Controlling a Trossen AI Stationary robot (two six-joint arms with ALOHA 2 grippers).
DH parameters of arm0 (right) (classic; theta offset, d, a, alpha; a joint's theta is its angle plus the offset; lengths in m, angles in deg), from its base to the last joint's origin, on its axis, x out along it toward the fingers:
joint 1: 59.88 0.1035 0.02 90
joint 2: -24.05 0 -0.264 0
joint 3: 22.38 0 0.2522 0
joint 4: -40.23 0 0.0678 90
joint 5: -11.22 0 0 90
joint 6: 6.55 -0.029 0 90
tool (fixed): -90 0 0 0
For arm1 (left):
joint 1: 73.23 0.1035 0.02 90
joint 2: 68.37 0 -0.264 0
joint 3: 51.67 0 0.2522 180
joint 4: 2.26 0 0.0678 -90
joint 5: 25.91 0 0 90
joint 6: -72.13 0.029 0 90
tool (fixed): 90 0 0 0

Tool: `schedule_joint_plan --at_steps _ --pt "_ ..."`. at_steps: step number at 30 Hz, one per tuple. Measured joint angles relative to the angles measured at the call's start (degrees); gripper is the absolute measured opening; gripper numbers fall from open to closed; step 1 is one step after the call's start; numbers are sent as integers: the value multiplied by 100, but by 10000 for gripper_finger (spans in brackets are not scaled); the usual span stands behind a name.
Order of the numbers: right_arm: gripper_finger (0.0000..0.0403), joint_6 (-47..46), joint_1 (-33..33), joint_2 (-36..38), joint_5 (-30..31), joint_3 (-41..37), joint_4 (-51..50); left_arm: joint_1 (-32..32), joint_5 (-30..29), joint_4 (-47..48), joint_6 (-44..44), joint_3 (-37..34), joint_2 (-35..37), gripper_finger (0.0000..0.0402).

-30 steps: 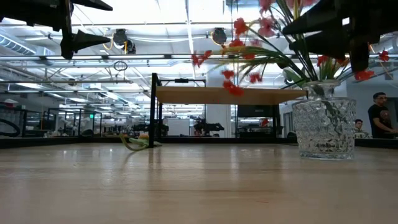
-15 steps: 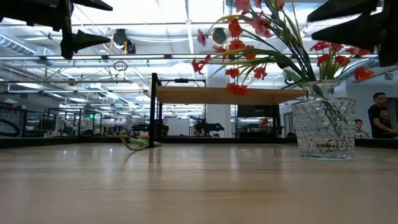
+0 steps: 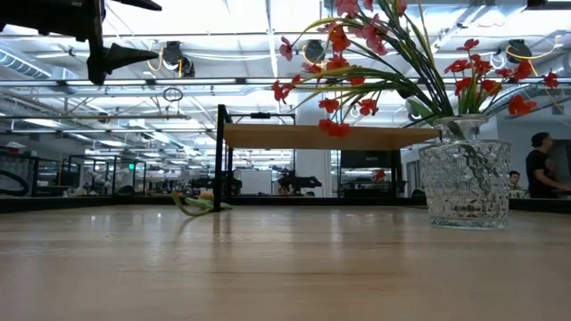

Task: Pick and place flowers into a vace then onto a shelf
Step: Put the pink flower into the bottom transparent vase

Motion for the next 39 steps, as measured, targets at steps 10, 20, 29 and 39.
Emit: schedule_joint_plan --at_steps 10,20,29,39 --pt "144 108 -468 733 -555 100 -1 -4 124 -339 -1240 0 -23 351" --pt "143 1460 -753 1763 -887 102 -85 194 451 315 -3478 2 -1343 351" --pt "143 2113 -787 1985 -871 102 -645 649 2019 717 -4610 296 -3568 351" --pt "144 2250 -781 1985 -844 102 -1089 893 3766 1397 -4654 1314 -5498 351"
